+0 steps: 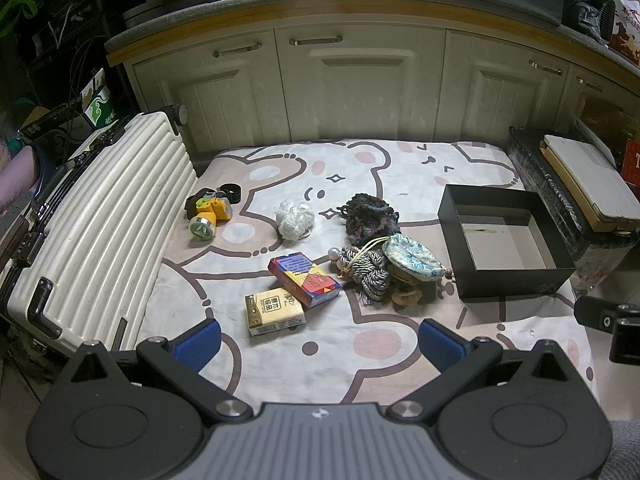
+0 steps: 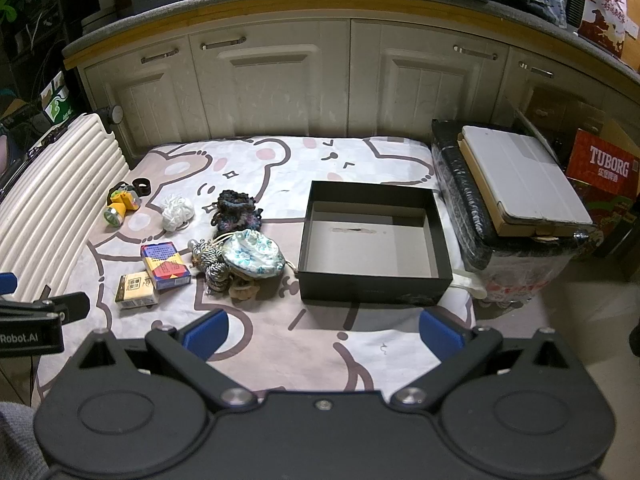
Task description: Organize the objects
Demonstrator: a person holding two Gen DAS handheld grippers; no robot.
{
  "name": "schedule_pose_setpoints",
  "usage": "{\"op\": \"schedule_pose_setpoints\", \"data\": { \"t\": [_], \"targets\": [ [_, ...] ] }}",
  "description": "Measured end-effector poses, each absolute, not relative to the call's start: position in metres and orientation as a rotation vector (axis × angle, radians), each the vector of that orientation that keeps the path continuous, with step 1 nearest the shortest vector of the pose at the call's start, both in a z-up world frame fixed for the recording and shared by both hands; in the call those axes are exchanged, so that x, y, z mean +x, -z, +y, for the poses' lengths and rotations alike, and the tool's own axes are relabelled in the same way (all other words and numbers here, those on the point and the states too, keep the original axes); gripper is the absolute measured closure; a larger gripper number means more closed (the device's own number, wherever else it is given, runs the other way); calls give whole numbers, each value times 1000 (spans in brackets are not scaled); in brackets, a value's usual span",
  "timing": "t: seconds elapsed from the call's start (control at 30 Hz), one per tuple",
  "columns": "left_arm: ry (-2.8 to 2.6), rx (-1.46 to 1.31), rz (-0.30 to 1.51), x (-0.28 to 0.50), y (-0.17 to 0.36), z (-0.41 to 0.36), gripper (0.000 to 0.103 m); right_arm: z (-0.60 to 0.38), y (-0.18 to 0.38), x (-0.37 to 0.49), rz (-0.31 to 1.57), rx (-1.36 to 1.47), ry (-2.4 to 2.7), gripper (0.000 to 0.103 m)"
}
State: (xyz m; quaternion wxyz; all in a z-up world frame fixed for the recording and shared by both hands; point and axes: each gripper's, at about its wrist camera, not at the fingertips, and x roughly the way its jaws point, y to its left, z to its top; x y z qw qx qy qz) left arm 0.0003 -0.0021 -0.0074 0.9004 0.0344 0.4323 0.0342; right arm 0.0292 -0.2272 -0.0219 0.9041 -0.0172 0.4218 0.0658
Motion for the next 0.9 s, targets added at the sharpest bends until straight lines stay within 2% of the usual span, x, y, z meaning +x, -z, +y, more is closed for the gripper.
{"op": "schedule_pose_setpoints", "data": {
  "t": [0.9],
  "targets": [
    [-76,70,895,1,7,-2,0,-227,21,30,871,-21,-116,0]
  ]
}}
